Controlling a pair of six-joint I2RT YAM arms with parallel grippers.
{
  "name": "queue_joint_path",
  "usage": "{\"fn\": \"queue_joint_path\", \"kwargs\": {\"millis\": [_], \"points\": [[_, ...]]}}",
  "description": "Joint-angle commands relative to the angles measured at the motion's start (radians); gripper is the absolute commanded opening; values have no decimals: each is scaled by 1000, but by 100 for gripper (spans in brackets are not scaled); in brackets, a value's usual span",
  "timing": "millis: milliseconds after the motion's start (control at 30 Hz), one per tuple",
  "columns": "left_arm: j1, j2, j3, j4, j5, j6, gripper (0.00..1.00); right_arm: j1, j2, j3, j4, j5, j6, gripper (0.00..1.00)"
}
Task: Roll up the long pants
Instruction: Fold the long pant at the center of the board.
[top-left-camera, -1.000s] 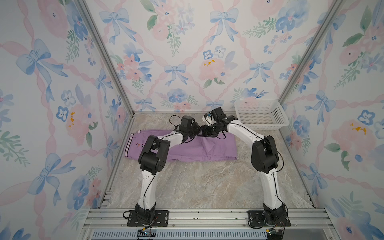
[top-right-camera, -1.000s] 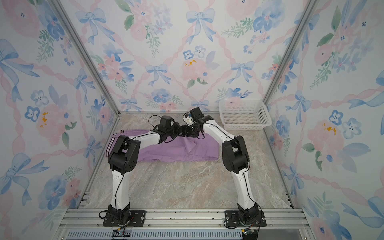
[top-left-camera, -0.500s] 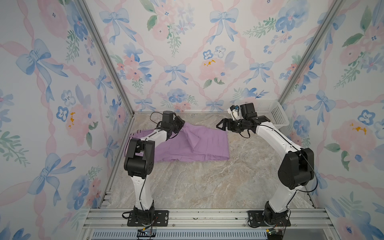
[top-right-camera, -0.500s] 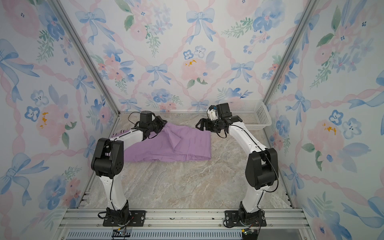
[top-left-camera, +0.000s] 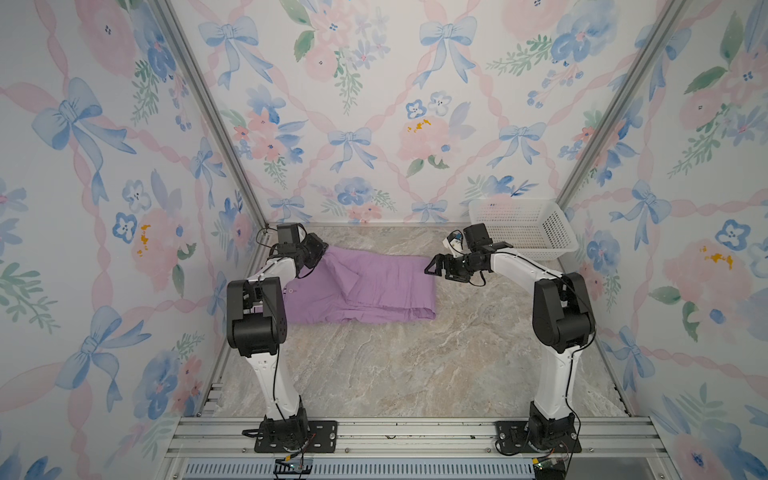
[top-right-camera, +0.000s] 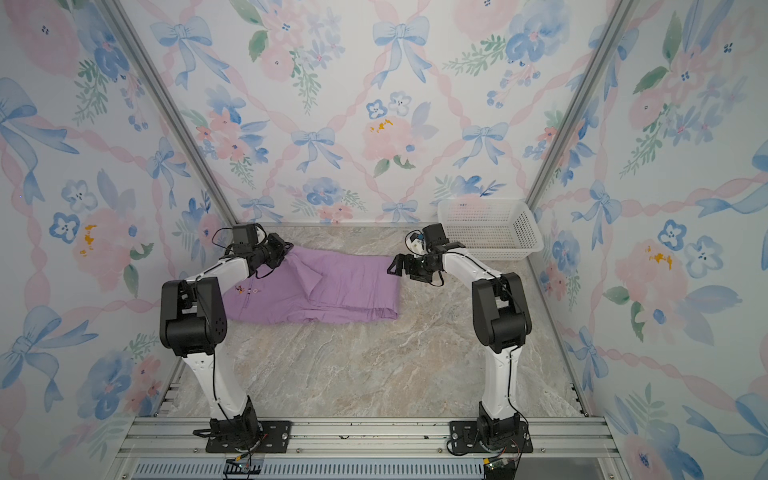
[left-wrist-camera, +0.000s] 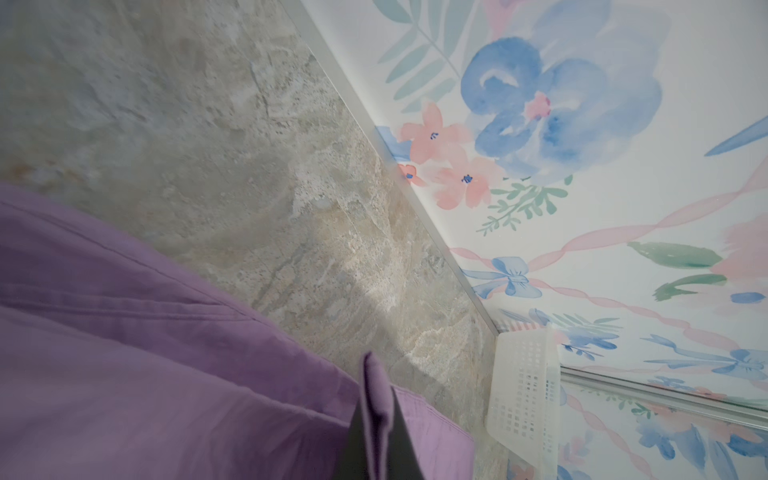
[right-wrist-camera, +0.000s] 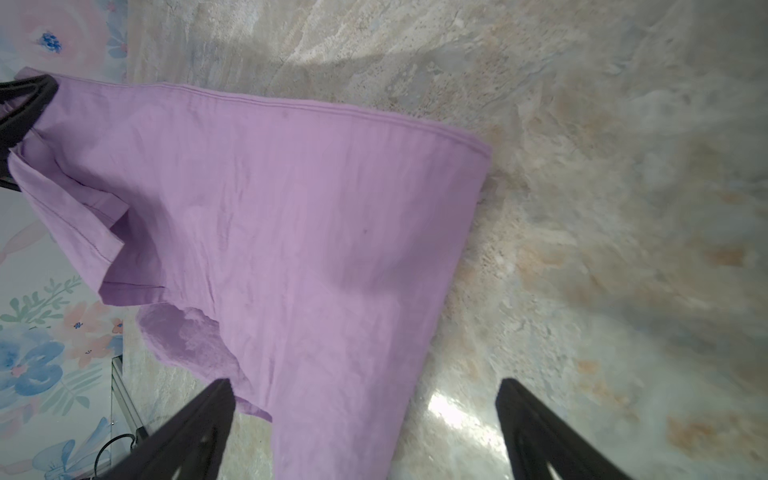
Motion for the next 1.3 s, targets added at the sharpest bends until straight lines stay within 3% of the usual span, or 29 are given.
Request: {"fn": "queue_joint_path", "kwargs": {"millis": [0,400,1267], "points": [[40,-21,27,-33,28,42,0,-4,54,56,39,-41,12,98],[139,-35,85,-124,25,76,0,-10,244,179,74,-109,55,98],[126,-269,163,-307,-32,52,0,7,408,237,208,-228,137,98]]}}
